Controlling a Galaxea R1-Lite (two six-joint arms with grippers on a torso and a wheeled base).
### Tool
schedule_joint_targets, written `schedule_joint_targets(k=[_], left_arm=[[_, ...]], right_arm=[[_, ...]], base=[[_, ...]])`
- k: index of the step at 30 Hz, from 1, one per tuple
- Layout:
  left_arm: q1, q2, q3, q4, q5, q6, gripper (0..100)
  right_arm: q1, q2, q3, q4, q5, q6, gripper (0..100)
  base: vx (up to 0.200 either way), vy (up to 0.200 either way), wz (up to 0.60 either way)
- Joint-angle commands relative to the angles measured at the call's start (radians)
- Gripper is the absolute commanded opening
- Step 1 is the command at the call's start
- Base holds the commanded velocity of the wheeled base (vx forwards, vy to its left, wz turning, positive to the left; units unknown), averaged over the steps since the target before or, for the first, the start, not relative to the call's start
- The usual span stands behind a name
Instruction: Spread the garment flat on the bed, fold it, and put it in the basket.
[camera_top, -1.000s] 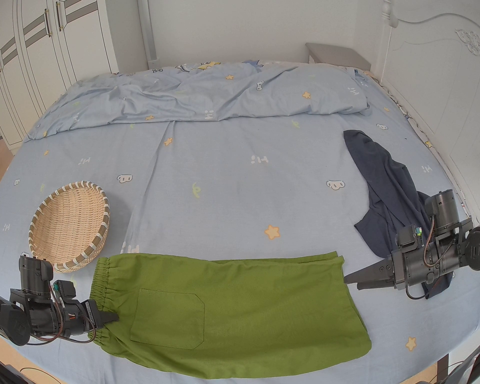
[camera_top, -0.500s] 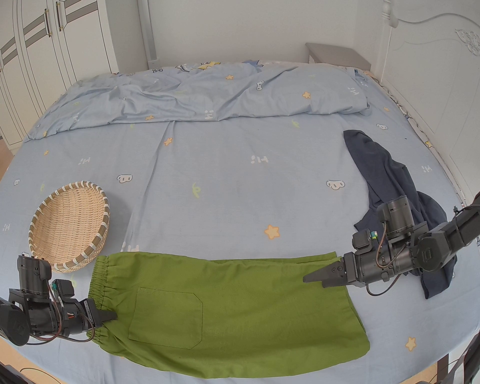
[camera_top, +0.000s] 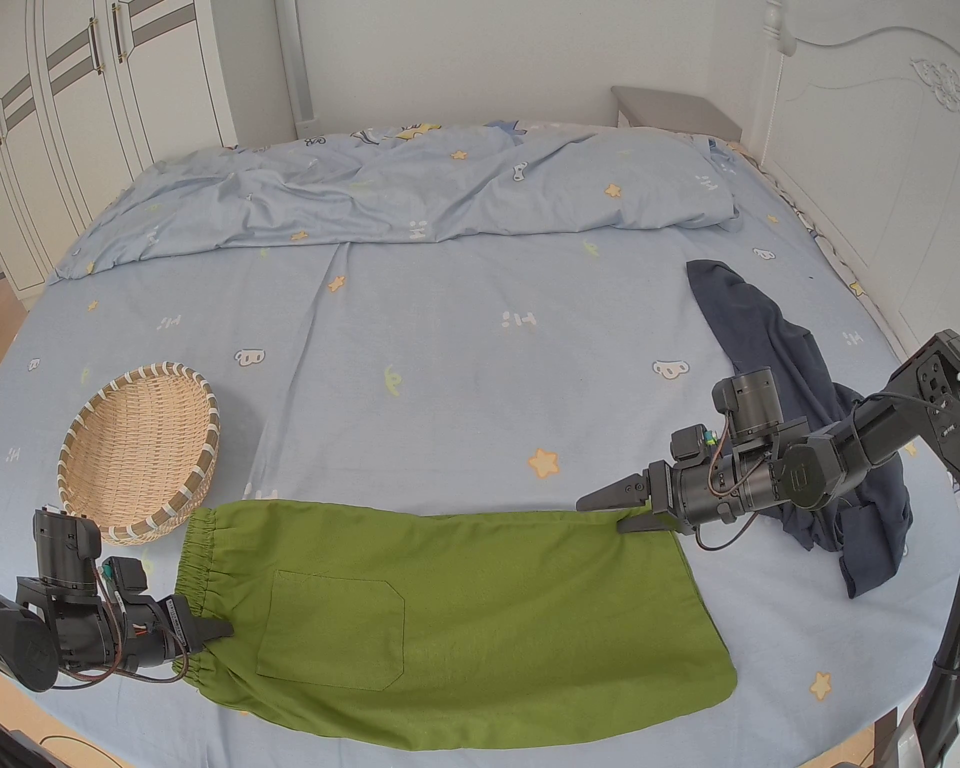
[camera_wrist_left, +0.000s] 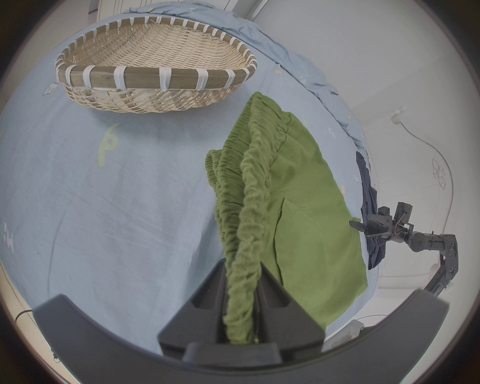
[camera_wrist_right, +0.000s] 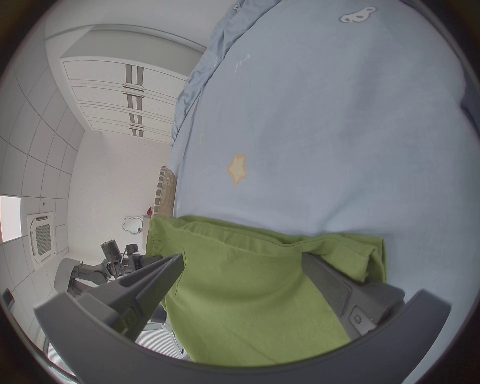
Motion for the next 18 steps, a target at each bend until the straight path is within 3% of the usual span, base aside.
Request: schedule_joint_targets(k=[1,9,18], left_arm=[[0.001,-0.023,-0.002,0.001,-0.005,-0.002,0],[-0.005,-0.08,-0.022,0.002,-0.005,-0.002,0],[-0.028,-0.138,-0.088,0.018,-0.002,-0.002,0]], right_arm=[[-0.018,0.043,-0.062,-0.007,-0.008,0.032,100],[-0.076,-0.028,-0.085,-0.004,0.0,0.09,100],[-0.091,-0.376,0.079,-0.006,0.028,0.162,100]], base=[[0.0,0.0,0.0],[0.0,0.0,0.0],[0.0,0.0,0.0]])
